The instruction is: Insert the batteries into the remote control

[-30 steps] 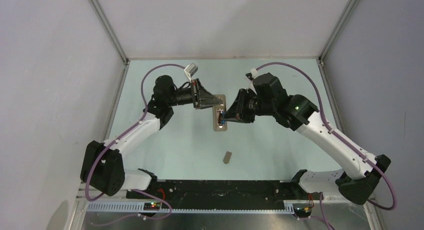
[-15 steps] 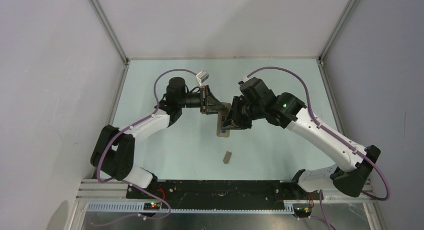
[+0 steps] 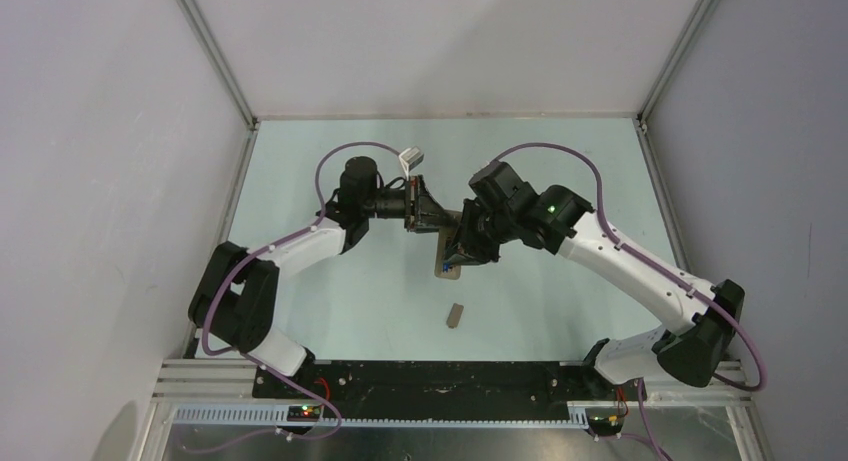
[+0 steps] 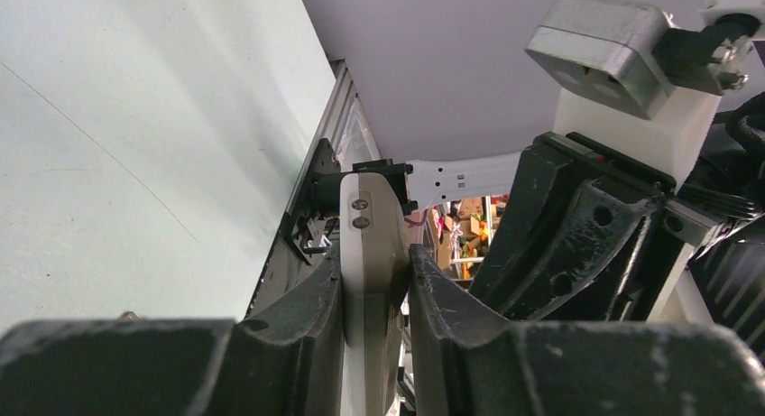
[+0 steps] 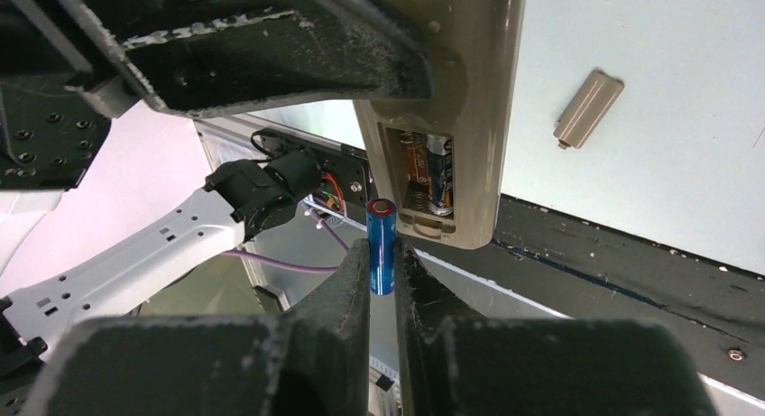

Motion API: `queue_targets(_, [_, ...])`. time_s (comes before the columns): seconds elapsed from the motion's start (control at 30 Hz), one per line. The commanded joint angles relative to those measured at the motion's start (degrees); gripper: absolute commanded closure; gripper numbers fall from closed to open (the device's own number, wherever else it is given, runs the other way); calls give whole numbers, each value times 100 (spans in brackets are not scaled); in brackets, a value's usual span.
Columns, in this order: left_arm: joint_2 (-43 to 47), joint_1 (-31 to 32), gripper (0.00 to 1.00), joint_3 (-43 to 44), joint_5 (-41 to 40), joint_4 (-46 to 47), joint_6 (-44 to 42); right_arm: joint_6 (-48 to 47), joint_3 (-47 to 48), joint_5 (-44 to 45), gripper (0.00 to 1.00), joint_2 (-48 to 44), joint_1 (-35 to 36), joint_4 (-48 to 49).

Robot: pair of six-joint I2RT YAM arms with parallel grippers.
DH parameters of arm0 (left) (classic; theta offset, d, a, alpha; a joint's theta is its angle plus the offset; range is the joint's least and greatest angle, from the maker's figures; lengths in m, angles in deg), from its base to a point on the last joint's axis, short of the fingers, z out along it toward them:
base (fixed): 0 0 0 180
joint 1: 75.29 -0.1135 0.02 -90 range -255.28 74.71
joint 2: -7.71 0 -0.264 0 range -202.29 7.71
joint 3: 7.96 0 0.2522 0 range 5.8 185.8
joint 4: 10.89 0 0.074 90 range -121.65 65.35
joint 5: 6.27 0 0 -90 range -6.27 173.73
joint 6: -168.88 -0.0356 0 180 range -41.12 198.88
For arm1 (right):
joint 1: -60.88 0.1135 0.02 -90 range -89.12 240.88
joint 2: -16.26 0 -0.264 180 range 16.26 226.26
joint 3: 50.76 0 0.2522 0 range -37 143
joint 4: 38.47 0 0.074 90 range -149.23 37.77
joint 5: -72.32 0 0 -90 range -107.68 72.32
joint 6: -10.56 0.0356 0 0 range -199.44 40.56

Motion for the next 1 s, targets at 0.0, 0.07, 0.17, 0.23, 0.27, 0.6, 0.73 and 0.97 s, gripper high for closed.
queue_targets(0.0, [-18,32,100,97,205,261,-107,136,-16,-24,100,42,-40,-117])
queue_targets(0.07, [-22,35,100,84,209,266,-102,163,-34,-20,100,67,-76,-128])
queue_targets(0.17, [-22,42,100,48,175,269,-82,184,-65,-4,100,99,-107,-134])
queue_targets(0.23, [-43,36,100,40,180,269,-33,188,-76,24,97,116,-123,-127])
queue_targets(0.27, [-65,36,100,38,182,272,10,181,-81,25,95,131,-130,-104])
queue_targets(0.6, [-203,35,100,-30,285,284,318,113,-141,-313,95,352,-346,-12])
queue_targets(0.73, [-205,39,100,-59,281,289,302,95,-185,-394,95,373,-357,21])
queue_targets(0.97, [-256,35,100,-70,272,289,324,134,-209,-346,76,321,-382,48])
